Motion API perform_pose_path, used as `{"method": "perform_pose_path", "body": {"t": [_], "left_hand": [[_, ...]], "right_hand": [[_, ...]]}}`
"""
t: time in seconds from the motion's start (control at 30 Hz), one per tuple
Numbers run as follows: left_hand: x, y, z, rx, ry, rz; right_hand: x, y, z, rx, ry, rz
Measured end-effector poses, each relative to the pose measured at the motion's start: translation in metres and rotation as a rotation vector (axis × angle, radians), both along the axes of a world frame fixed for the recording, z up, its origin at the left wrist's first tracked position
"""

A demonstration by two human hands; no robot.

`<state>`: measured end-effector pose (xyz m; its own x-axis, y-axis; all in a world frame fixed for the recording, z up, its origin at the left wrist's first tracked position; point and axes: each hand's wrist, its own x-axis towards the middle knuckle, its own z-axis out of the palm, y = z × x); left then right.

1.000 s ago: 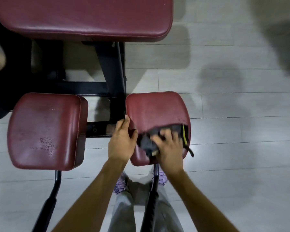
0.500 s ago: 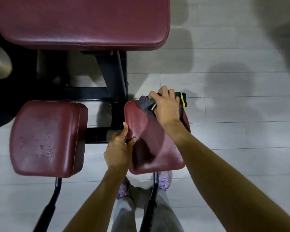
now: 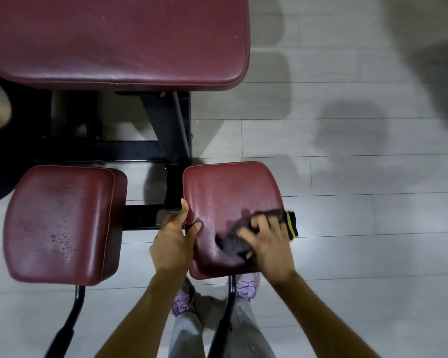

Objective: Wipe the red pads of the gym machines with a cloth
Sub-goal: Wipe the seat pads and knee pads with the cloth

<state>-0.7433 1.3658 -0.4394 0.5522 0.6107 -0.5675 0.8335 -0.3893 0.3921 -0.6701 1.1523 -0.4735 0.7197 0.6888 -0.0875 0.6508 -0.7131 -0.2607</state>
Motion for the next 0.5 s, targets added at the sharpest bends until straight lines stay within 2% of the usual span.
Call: {"method": "perform_pose_path", "body": {"t": [0.1,0.23,0.33,0.5], "left_hand": [[0.0,0.001,-0.001,0.01,-0.001,0.002],[-0.001,0.004,-0.004,0.001,0.009,0.004],[0.001,0.004,-0.003,0.002,0.036,-0.004],[0.002,0.002,-0.001,-0.007,0.034,0.014]], "right_hand": [[0.069,0.049,0.002,0.017,-0.047,-0.168],[0.113,0.078,0.004,-0.053,-0.028,-0.193],[0.081,0.049,0.007,-0.022,0.011,-0.235],[-0.035,-0.039,0.007,0.019,0.175,-0.24]]}}
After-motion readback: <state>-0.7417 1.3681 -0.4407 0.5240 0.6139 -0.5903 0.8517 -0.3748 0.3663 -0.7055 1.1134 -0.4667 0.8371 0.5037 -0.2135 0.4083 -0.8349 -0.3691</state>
